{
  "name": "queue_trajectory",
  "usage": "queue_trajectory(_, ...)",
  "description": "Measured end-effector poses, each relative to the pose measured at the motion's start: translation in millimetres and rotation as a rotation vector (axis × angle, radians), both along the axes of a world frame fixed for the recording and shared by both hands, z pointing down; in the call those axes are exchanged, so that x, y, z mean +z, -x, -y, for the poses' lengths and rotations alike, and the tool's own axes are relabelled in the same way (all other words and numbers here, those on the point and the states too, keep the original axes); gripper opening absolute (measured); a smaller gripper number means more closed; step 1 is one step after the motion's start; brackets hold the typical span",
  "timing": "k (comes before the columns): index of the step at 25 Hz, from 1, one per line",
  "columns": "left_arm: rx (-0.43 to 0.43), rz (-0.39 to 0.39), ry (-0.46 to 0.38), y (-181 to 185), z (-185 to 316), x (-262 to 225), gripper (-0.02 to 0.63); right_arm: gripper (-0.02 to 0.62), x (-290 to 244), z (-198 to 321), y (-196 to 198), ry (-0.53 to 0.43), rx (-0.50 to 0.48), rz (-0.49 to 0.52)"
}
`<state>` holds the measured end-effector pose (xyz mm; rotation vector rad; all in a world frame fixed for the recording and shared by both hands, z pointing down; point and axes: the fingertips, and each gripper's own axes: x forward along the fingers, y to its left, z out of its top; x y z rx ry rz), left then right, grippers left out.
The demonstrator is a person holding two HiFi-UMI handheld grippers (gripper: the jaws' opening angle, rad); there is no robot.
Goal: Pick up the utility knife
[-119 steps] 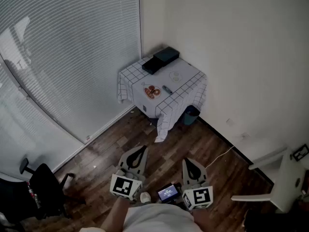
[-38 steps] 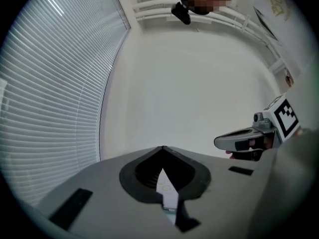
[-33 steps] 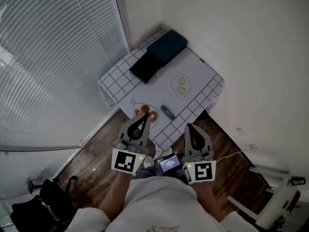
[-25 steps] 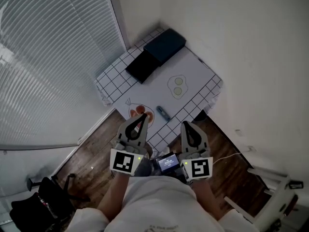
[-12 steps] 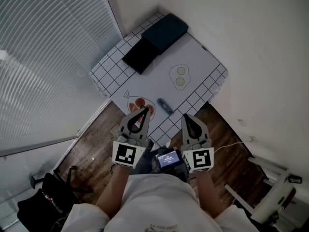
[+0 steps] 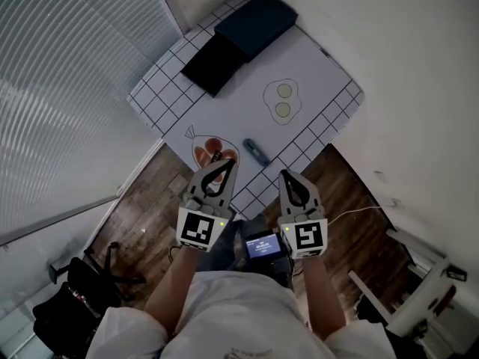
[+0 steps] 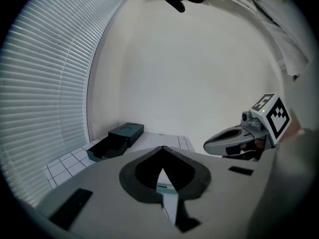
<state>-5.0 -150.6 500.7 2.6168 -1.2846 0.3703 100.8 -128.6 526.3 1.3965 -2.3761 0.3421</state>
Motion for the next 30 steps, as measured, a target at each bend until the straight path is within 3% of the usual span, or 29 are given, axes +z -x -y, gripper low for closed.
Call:
queue_trajectory(8,0.026,0.031,0.065,-8,2,51,0.006,0.006,41,3,4,0.066,-0.027,-0.004)
queue_trajectory(30,0.06,0.078,0.187,-6,-14,137,0.006,0.012,125,6,13,0.184,-0.062,-0.05)
